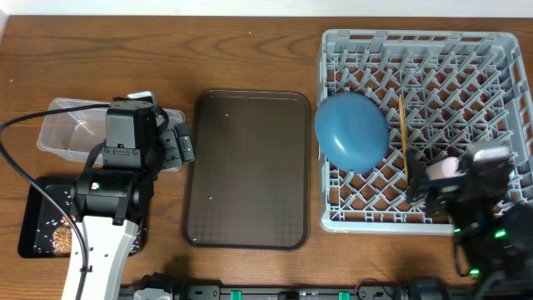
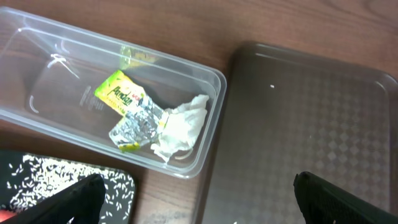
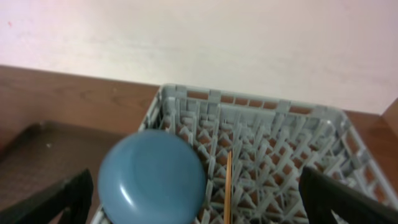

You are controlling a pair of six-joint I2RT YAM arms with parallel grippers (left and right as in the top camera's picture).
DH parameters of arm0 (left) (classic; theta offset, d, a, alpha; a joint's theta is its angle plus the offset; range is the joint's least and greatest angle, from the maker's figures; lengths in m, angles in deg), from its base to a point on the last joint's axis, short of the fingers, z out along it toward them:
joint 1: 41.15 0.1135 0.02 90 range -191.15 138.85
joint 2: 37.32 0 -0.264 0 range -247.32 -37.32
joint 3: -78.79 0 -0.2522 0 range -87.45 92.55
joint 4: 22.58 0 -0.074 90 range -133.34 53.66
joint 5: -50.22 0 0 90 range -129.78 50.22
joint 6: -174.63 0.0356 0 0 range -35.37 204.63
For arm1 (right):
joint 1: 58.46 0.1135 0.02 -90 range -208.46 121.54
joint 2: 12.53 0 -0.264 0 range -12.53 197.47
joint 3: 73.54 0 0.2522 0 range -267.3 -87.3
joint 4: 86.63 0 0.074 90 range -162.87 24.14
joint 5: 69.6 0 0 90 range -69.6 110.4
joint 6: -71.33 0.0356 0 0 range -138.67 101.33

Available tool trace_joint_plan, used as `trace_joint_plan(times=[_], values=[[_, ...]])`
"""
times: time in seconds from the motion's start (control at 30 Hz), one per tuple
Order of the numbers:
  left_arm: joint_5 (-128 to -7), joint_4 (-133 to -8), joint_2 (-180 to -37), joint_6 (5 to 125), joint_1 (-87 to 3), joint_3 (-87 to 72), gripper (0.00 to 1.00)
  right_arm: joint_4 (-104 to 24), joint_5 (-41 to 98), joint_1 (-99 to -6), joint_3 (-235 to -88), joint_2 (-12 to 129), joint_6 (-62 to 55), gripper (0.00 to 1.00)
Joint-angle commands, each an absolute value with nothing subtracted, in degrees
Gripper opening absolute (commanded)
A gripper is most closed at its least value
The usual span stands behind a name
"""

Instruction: Sort waste into correct bins and load items into the dishwasher rack

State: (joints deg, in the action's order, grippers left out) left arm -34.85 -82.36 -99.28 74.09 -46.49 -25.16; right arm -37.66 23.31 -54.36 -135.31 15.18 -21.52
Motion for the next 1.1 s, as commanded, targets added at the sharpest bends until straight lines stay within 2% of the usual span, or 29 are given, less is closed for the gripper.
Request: trace_joint_plan(times=[0.0, 0.33, 0.63, 0.9, 1.07], values=[[-34.3, -82.4, -99.4, 73.6, -46.2, -24.7, 0.98, -42.3, 22.3, -54.8, -124.1, 8.1, -22.2, 0.99], [-34.3, -82.4, -99.4, 73.6, -46.2, -24.7, 0.98, -56.5, 22.1, -54.8, -100.5, -12.0, -22.2, 0.99], [-34.3, -82.4, -99.4, 73.6, -46.2, -24.7, 0.98, -76.7, 22.3, -54.9, -87.7, -12.2, -22.2, 0.99], [-34.3, -82.4, -99.4, 73.6, -46.2, -24.7, 0.98, -74.4, 22.3, -54.8, -87.6, -12.2, -22.2, 0.99], [-34.3, -82.4, -99.4, 73.6, -46.2, -24.7, 0.98, -68.7, 22.3, -54.8, -87.6, -12.1, -22.2, 0.99]])
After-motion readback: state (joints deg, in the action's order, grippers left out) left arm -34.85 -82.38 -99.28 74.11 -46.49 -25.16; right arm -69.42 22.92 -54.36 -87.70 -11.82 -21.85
